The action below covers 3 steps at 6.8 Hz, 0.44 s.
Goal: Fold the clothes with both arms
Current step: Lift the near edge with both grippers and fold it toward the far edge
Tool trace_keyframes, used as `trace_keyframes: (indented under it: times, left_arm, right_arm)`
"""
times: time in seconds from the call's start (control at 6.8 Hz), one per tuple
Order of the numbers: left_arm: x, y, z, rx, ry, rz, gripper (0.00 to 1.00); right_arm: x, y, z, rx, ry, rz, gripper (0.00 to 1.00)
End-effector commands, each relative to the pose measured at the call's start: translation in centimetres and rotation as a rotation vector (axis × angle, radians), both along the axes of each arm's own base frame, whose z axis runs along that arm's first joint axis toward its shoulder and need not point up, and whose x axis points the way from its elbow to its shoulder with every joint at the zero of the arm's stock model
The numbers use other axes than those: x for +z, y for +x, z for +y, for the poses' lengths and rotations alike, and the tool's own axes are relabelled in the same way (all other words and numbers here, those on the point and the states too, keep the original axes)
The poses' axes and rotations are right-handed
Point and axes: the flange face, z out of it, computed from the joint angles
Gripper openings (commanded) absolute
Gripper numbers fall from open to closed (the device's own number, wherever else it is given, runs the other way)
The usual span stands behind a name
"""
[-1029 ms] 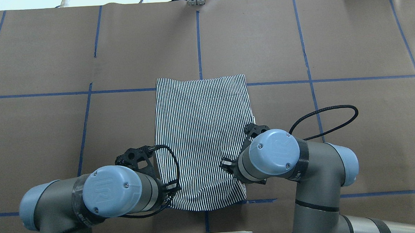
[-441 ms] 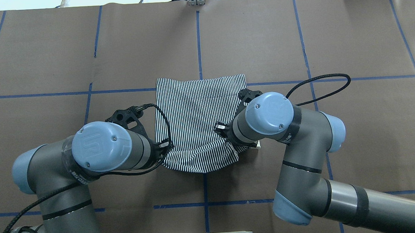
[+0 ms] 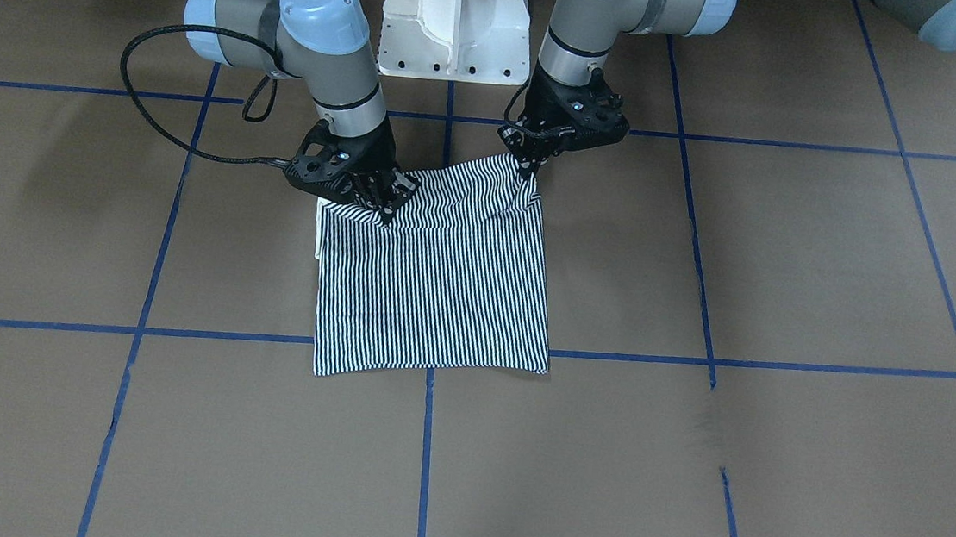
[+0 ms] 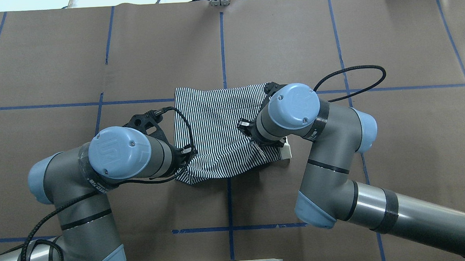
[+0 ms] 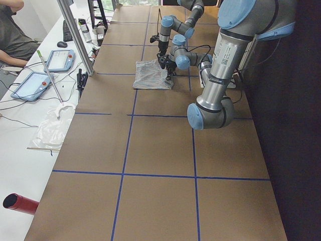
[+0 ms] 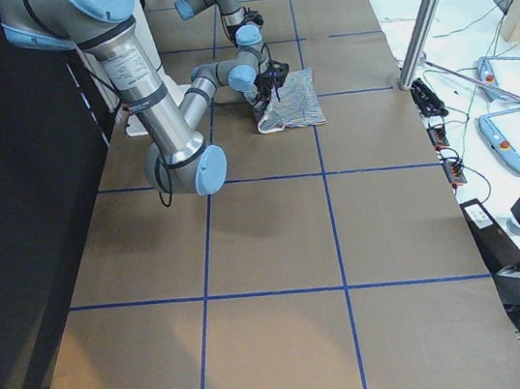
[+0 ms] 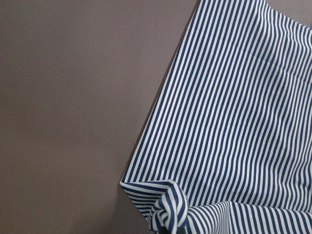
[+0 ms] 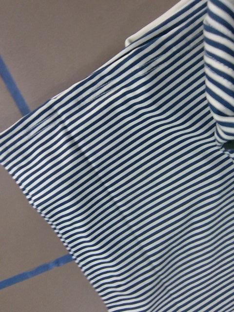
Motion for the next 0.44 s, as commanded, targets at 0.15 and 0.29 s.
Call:
trace_keyframes:
  times: [0.15,0.29]
  left_arm:
    - [3.9,0.5,-17.7,-0.189,0.016,-0.045,0.89]
    - [6.4,-2.0,-22.5,-0.209,0.091,-0.047,1.00]
  right_arm:
    - [-0.9,-3.6,-17.0,0.083,0.013,0.084,0.97]
    - [2.3,-1.7,-21.0,0.046,0.108,0.118,1.00]
